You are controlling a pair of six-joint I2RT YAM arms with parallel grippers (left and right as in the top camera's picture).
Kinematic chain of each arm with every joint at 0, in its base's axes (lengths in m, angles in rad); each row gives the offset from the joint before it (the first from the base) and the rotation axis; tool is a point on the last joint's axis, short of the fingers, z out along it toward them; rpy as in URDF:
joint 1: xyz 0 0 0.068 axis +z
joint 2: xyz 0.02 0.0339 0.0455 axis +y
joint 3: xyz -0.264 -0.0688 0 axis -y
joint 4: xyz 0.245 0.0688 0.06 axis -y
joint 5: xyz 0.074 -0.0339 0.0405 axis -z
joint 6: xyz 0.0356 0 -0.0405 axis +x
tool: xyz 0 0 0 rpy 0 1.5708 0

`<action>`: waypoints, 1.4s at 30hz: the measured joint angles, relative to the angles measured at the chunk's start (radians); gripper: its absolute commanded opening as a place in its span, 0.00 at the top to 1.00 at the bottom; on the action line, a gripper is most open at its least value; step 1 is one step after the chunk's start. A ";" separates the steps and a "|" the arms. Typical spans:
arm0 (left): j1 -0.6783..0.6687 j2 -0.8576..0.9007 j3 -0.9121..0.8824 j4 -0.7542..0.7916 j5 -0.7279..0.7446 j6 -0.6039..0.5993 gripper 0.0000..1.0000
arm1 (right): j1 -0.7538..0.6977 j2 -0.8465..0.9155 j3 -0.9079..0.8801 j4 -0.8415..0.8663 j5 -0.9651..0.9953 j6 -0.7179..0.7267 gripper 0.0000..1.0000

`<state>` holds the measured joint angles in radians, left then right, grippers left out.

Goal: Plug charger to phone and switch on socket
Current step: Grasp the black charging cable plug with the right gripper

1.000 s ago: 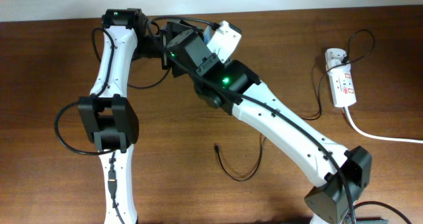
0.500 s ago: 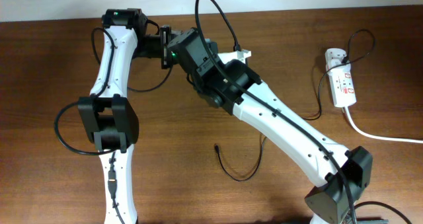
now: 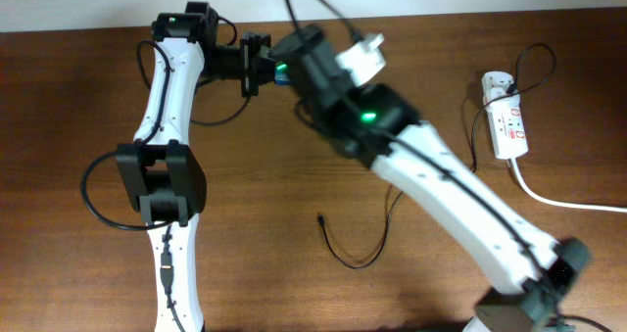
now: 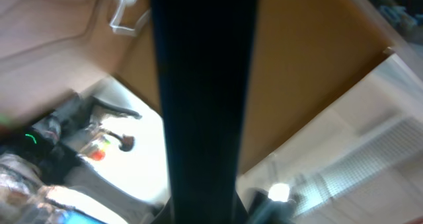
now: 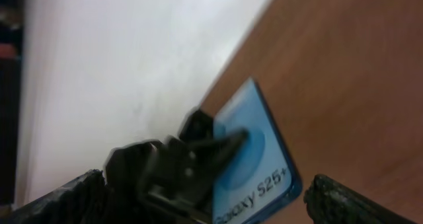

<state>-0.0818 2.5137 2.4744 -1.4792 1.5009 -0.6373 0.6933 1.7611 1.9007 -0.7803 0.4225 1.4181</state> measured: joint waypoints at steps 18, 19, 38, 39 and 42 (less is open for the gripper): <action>0.016 -0.109 0.069 0.069 -1.126 0.503 1.00 | -0.010 0.026 -0.671 -0.116 -0.591 -0.907 0.36; 0.017 -0.109 0.069 0.068 -1.131 0.503 1.00 | -0.010 0.050 -0.694 -0.074 -0.631 -0.900 0.36; 0.020 -0.109 0.069 0.069 -1.136 0.503 1.00 | -0.028 0.176 -0.702 0.027 -0.743 -0.865 0.90; 0.020 -0.109 0.069 0.069 -1.135 0.503 1.00 | -0.028 0.176 -0.702 0.027 -0.743 -0.864 0.92; 0.020 -0.109 0.069 0.069 -1.127 0.503 1.00 | -0.028 0.176 -0.702 0.027 -0.757 -0.863 0.96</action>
<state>-0.0616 2.4046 2.5439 -1.4097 0.3740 -0.1341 0.6651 1.9369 1.1984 -0.7536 -0.3347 0.5552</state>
